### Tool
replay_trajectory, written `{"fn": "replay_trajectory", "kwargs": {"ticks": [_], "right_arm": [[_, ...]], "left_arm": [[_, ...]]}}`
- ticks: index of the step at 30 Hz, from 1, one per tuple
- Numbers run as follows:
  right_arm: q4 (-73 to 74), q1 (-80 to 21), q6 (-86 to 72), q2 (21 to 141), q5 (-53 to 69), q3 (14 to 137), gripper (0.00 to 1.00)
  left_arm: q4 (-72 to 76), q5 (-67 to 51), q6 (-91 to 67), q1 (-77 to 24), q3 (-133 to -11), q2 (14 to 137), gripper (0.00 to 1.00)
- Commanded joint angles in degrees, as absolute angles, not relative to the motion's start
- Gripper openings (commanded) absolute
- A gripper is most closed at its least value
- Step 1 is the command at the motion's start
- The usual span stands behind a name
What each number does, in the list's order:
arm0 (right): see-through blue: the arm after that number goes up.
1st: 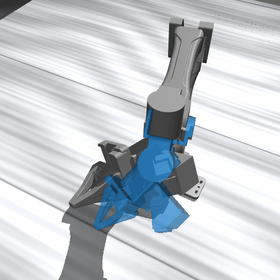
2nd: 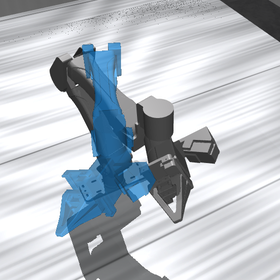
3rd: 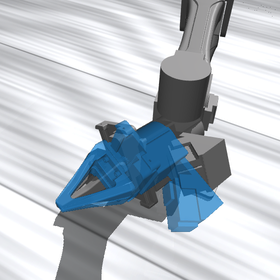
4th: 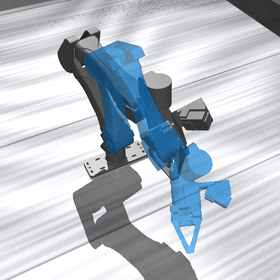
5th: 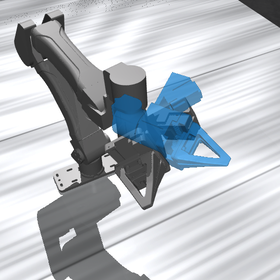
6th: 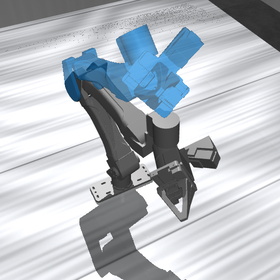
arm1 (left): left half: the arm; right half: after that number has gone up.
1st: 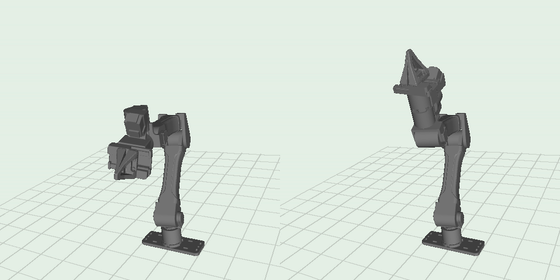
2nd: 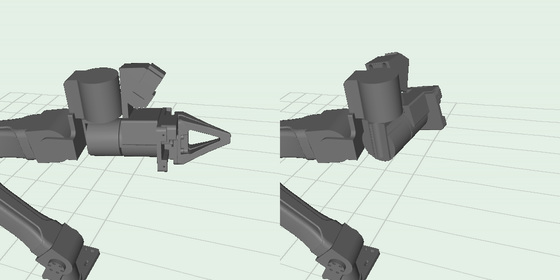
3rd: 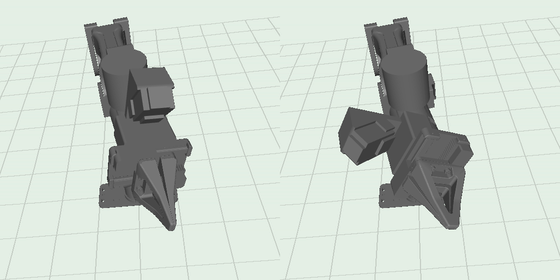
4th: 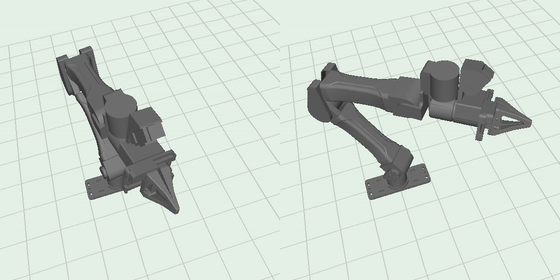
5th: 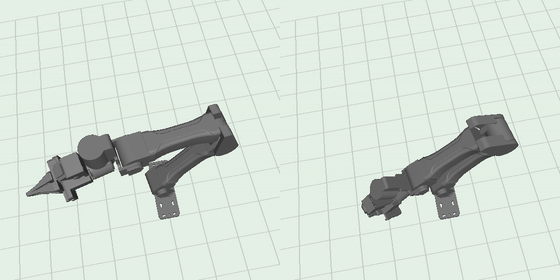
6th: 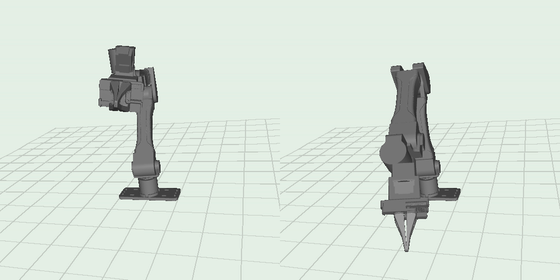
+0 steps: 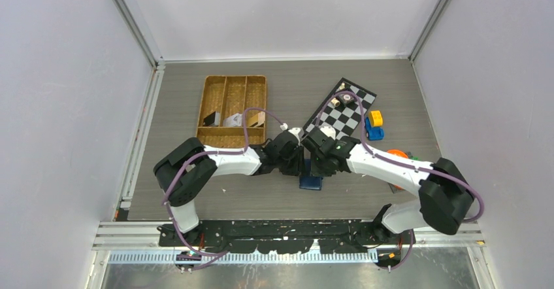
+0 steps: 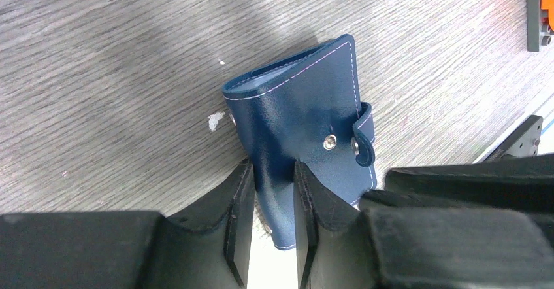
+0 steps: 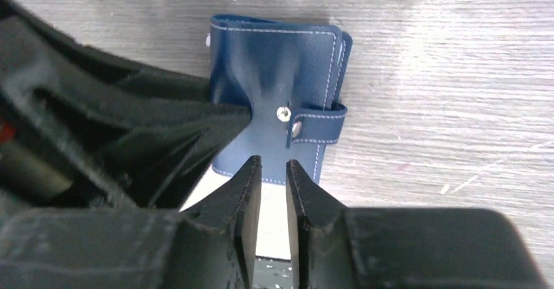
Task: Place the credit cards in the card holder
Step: Close the card holder at the center of the board.
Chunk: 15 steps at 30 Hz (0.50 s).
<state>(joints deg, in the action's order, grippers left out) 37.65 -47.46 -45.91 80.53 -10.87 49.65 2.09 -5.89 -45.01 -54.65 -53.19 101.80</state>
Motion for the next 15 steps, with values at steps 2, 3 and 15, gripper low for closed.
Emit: {"fn": "replay_trajectory", "kwargs": {"ticks": [2, 3, 15], "right_arm": [[41.61, -47.82, -46.93, 75.69, -11.45, 51.16, 0.29], [41.58, -47.85, -47.00, 75.72, -11.41, 51.11, 0.29], [37.74, -47.68, -47.29, 76.62, -14.81, 49.36, 0.29]], "left_arm": [[-2.06, -4.09, -44.03, -55.18, -52.38, 104.61, 0.16], [-2.06, -4.10, -44.10, -55.19, -52.31, 104.53, 0.16], [-2.20, -4.51, -44.40, -55.20, -52.05, 104.14, 0.16]]}}
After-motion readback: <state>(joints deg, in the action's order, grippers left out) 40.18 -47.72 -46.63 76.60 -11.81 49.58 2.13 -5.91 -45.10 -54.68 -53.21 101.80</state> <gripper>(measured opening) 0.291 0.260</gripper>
